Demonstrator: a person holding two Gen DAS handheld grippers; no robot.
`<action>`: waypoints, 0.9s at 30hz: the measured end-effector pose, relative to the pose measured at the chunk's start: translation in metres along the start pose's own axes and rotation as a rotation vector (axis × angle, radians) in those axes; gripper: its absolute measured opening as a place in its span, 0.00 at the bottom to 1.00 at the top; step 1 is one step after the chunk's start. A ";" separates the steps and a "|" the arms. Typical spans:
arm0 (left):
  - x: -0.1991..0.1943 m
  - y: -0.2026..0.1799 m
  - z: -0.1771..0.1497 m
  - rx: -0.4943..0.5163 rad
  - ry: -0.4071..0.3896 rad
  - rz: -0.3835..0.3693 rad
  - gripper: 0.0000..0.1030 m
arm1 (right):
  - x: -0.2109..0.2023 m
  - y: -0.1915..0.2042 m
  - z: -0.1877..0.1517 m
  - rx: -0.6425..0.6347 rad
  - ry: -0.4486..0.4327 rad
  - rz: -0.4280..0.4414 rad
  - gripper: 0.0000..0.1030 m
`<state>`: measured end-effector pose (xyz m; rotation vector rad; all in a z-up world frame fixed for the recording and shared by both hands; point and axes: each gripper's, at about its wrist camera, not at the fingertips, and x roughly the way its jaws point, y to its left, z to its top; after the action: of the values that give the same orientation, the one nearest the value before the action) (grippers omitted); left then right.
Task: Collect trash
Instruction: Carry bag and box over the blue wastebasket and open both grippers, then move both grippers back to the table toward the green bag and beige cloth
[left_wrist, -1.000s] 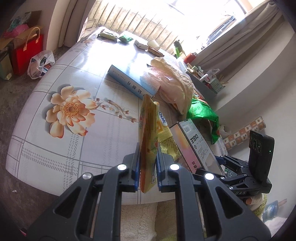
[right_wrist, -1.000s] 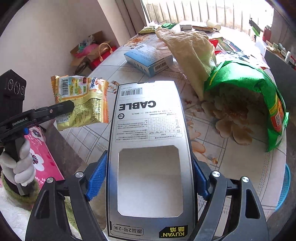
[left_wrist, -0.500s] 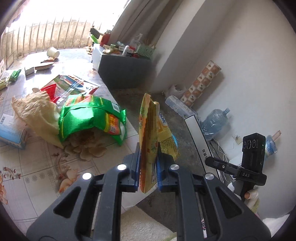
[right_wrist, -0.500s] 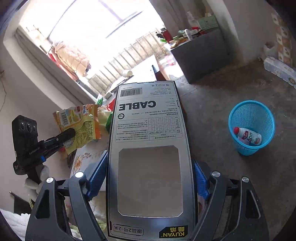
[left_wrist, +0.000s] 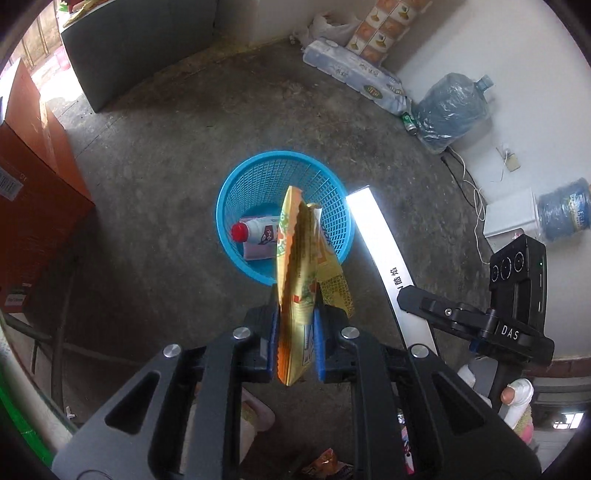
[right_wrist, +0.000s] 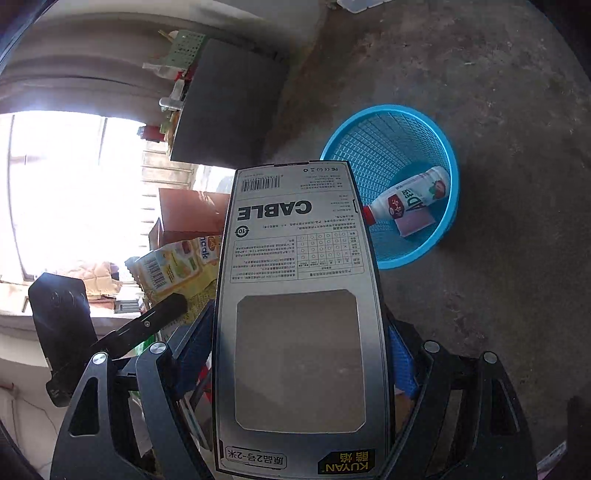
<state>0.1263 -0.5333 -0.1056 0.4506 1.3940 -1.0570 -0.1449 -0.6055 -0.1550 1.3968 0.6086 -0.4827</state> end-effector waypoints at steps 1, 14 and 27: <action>0.014 0.002 0.010 -0.012 0.017 -0.011 0.14 | 0.011 -0.005 0.015 0.015 -0.003 -0.016 0.77; 0.056 0.032 0.051 -0.086 -0.023 -0.018 0.54 | 0.068 -0.051 0.075 0.005 -0.106 -0.233 0.78; -0.126 0.023 -0.042 0.002 -0.295 -0.141 0.57 | -0.060 0.030 -0.011 -0.272 -0.283 -0.212 0.78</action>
<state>0.1408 -0.4464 -0.0037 0.1893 1.1733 -1.1875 -0.1727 -0.5937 -0.0940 0.9896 0.5690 -0.7252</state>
